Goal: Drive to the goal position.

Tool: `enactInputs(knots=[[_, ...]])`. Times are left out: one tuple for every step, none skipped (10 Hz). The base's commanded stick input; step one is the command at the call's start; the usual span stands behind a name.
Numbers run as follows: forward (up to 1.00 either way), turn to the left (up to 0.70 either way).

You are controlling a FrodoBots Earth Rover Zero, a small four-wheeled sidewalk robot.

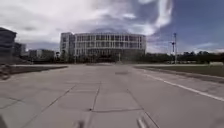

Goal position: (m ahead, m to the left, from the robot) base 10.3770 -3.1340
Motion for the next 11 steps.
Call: enactInputs(knots=[[1.00, 0.00], [1.00, 0.00], [1.00, 0.00], [1.00, 0.00], [1.00, 0.00], [1.00, 0.00], [1.00, 0.00], [1.00, 0.00], [1.00, 0.00], [1.00, 0.00], [1.00, 0.00]])
